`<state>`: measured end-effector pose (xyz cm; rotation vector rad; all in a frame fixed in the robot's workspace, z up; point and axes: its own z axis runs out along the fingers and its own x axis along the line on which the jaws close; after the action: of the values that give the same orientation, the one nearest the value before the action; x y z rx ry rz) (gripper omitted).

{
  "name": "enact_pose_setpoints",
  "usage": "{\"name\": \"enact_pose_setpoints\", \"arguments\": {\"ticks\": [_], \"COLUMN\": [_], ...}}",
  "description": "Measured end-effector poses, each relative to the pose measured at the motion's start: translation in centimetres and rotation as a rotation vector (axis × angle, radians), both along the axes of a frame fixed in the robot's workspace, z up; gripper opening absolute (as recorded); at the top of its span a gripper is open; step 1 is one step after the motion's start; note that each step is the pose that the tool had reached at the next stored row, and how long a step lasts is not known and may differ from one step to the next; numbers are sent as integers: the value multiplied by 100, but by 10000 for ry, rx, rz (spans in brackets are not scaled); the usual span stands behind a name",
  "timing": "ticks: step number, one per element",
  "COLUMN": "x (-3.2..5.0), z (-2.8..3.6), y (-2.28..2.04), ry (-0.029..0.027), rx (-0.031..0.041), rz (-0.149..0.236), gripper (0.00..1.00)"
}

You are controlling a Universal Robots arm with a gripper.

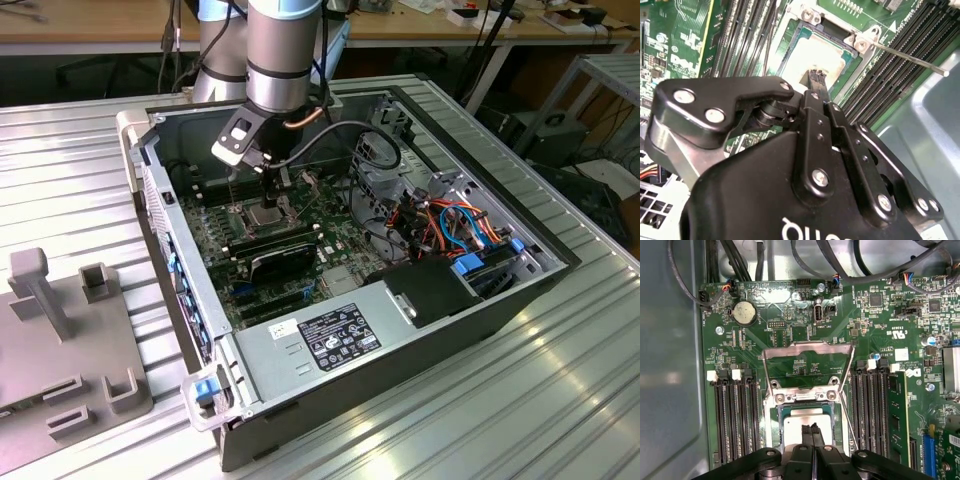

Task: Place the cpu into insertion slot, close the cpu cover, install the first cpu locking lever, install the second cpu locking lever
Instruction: 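Close the cpu cover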

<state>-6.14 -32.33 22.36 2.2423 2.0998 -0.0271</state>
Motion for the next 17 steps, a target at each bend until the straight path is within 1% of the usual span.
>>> {"name": "enact_pose_setpoints", "arguments": {"ticks": [1,6,8,12,15,17], "x": [0,0,0,0,0,0], "z": [16,52,53,73,117,168], "y": [0,0,0,0,0,1], "ry": [0,0,0,0,0,0], "rx": [0,-1,-1,-2,-5,-17], "rz": [0,40,468,491,491,491], "gripper": [11,11,11,11,11,11]}}
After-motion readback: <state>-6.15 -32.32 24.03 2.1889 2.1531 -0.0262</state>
